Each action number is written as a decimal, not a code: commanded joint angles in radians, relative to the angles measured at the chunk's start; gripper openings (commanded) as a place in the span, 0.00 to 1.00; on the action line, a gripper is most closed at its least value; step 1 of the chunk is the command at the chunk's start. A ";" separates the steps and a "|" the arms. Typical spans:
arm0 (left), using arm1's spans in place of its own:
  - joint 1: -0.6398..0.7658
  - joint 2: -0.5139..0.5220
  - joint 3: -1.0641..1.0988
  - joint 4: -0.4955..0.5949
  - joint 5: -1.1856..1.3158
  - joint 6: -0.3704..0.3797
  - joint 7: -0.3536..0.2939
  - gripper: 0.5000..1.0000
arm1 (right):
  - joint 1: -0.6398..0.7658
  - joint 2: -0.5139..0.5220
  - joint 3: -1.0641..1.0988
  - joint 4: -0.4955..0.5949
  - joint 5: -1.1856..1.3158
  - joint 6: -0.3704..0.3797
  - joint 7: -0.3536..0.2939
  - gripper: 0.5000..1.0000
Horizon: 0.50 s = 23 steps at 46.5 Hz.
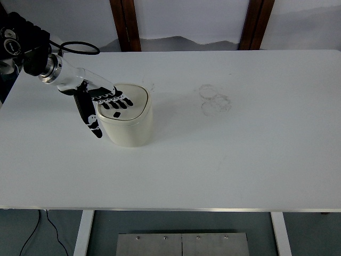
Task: Open trash can
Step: 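Lift the left hand upward, flipping the lid open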
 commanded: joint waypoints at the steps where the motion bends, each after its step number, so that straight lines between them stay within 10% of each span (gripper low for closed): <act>1: -0.006 0.006 -0.002 0.001 -0.004 0.000 0.000 1.00 | 0.000 0.000 0.001 0.000 -0.001 0.000 0.000 0.99; 23: -0.134 0.016 -0.012 0.020 -0.101 0.000 0.000 1.00 | 0.000 0.000 0.001 0.000 -0.001 0.000 0.000 0.99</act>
